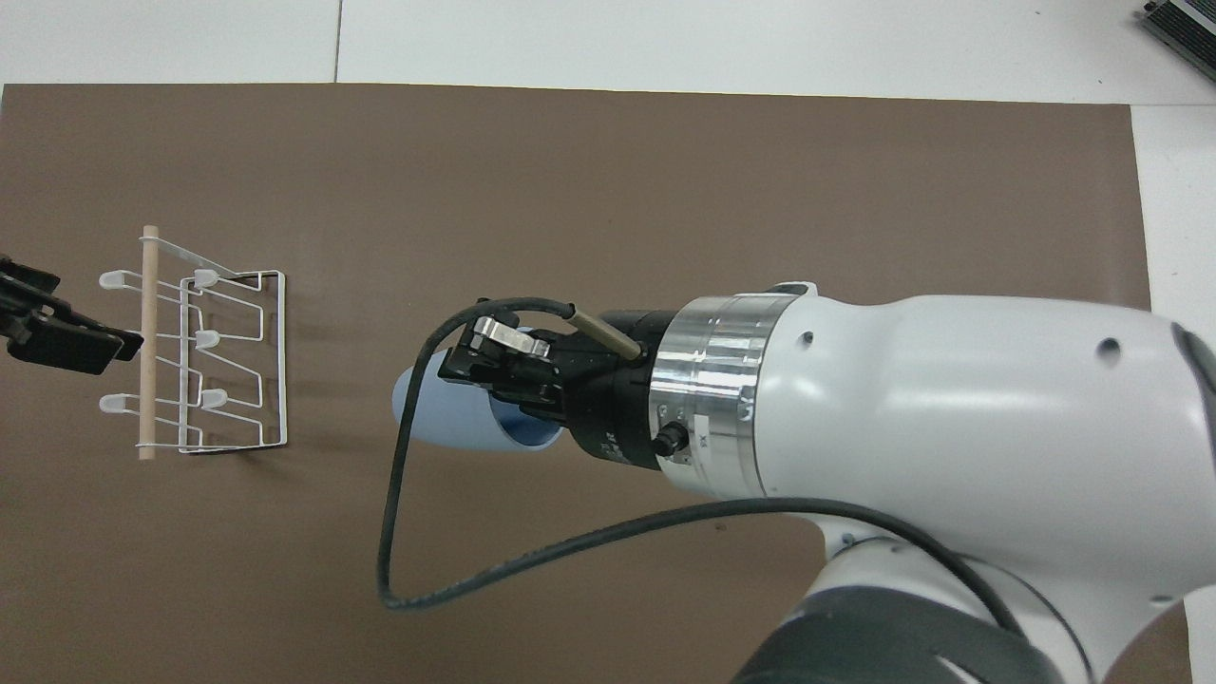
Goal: Hang cup on cup holder
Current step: 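Carry the cup with the right gripper toward the left arm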
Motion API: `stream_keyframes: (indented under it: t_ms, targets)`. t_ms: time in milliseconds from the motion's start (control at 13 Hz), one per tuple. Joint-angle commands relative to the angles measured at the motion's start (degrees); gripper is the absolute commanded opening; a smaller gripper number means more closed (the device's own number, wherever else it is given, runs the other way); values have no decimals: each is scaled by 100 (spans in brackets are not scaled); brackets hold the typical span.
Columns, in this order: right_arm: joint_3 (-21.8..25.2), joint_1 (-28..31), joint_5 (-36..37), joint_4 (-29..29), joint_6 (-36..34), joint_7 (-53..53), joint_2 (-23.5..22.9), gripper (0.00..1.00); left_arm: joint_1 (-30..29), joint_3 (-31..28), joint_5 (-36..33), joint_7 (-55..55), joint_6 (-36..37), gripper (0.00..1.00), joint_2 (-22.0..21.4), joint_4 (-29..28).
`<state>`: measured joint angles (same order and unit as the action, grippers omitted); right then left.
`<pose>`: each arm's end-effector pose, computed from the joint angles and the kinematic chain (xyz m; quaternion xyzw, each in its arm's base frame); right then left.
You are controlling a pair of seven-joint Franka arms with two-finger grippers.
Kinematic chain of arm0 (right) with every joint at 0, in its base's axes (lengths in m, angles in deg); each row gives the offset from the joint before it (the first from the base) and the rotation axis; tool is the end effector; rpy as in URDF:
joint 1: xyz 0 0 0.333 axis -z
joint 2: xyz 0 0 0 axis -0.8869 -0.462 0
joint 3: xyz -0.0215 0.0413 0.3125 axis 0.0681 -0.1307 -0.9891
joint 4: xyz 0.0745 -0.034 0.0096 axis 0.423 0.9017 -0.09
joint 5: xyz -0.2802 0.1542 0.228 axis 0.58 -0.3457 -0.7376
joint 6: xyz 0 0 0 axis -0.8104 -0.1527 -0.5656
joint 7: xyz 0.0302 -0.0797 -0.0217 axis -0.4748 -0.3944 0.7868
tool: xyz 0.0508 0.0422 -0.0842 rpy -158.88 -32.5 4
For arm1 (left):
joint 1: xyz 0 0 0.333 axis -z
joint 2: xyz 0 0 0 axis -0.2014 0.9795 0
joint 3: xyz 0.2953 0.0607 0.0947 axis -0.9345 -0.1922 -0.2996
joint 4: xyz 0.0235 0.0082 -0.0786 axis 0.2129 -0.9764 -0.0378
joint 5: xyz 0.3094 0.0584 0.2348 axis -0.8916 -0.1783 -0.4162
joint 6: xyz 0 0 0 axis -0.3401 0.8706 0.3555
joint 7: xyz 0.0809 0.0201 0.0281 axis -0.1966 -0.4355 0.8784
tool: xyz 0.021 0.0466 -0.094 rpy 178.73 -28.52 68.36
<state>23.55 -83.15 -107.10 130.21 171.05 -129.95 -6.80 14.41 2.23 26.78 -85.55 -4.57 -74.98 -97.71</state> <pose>0.4745 0.3591 0.6816 -0.8764 0.2091 0.0105 0.4337 0.5369 -0.0375 0.6408 0.9439 -0.3259 0.0147 0.0515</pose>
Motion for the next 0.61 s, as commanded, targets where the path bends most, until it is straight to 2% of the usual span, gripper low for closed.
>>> stream_keyframes:
  t_ms: [0, 537]
  targets:
    - [-4, -182, -167, 64, 424, -589, 17, 0, 256, -32, 98, -711, -41, 100, -181, -219]
    - [-13, -332, -167, 117, 925, -1926, -141, 0, 318, 100, 764, -2891, 363, 100, -189, -193]
